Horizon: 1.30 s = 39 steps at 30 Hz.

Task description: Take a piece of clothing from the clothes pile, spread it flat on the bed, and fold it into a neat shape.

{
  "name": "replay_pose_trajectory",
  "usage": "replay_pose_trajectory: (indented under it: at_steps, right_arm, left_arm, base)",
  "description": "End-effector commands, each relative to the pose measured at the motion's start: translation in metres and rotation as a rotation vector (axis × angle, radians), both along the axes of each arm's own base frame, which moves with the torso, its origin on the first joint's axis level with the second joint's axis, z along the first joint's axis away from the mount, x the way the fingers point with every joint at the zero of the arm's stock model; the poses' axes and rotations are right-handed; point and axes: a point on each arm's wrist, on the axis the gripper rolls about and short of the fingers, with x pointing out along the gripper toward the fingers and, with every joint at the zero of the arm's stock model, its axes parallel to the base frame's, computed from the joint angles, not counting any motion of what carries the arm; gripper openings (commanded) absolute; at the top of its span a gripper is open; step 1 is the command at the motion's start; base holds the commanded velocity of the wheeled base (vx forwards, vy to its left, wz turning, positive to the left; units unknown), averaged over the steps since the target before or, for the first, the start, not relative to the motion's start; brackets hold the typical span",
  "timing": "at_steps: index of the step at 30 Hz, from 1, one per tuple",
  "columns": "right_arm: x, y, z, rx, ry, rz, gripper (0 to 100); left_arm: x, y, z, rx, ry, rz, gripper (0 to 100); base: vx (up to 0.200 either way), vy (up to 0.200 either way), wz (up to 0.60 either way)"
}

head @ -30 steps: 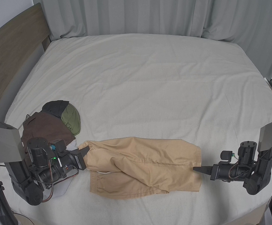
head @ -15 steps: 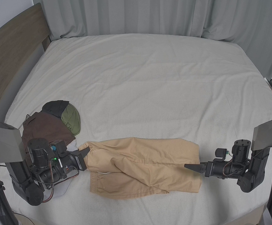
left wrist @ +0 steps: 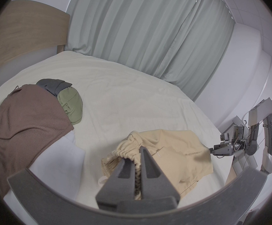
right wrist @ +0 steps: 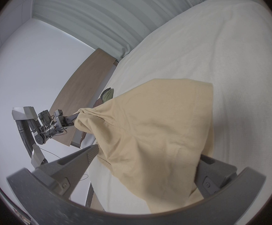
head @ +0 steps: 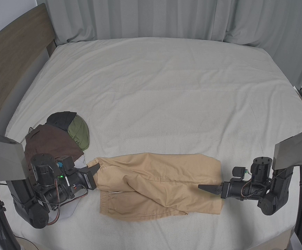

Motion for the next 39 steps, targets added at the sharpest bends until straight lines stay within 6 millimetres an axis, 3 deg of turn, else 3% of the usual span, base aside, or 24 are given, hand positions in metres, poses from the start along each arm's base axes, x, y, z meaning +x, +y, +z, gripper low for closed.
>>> replay_pose_trajectory:
  at_steps: [1, 11, 12, 30, 39]
  right_arm:
    - [0.001, 0.004, 0.000, 0.002, -0.008, 0.013, 100]
    - [0.002, 0.005, 0.000, 0.003, -0.009, 0.015, 100]
    - [0.002, 0.005, 0.000, 0.003, -0.009, 0.015, 0]
    - [0.005, 0.005, 0.007, 0.009, -0.041, 0.013, 0]
    - [0.002, 0.005, 0.037, 0.021, -0.131, -0.013, 0]
  left_arm:
    - [0.000, 0.000, 0.001, -0.002, -0.007, 0.000, 0]
    - [0.000, 0.000, 0.002, -0.003, -0.008, 0.000, 0]
    - [0.000, 0.000, 0.002, -0.003, -0.008, 0.000, 0]
    - [0.001, 0.000, 0.003, -0.005, -0.017, 0.001, 0]
    - [0.000, -0.001, 0.014, -0.021, -0.055, -0.004, 0]
  base:
    - [0.000, 0.000, 0.00]
    - [0.000, 0.000, 0.00]
    - [0.000, 0.000, 0.00]
    - [0.000, 0.000, 0.00]
    - [0.000, 0.000, 0.00]
